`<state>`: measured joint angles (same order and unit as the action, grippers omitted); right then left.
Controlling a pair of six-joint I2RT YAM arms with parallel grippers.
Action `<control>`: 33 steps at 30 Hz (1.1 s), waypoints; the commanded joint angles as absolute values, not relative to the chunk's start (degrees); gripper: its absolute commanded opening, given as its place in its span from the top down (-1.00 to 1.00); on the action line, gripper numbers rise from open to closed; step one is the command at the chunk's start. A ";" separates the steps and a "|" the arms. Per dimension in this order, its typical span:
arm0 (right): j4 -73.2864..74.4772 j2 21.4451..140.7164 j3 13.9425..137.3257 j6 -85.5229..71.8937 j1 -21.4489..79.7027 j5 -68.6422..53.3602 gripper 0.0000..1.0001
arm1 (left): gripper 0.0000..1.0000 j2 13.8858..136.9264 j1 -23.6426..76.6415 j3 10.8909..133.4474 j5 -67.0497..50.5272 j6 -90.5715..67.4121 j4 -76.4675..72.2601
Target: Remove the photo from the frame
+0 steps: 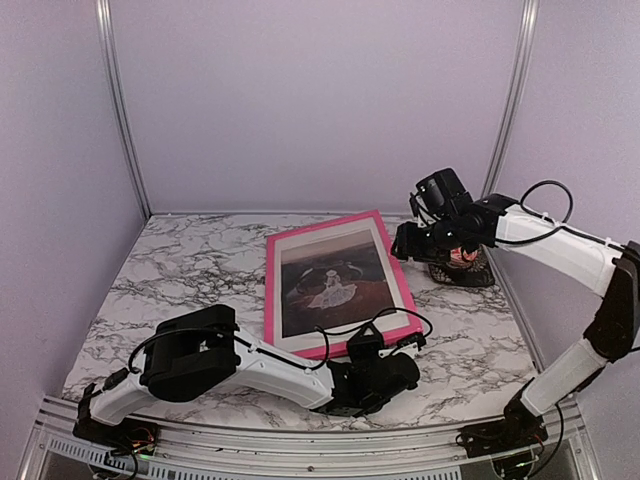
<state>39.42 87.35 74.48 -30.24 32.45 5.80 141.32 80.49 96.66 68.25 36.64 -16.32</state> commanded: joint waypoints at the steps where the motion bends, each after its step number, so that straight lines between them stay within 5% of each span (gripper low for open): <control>1: 32.58 82.08 75.43 -29.06 31.82 5.53 -0.30 | 0.73 134.89 79.23 96.09 68.20 29.04 -24.59; 22: 15.14 71.21 58.51 -29.48 26.37 0.92 -0.45 | 0.94 108.31 73.59 79.05 59.96 -19.45 -24.91; 33: 7.27 73.22 47.61 -30.41 26.37 -5.25 -0.44 | 1.00 97.34 61.98 61.06 37.39 -56.63 -22.19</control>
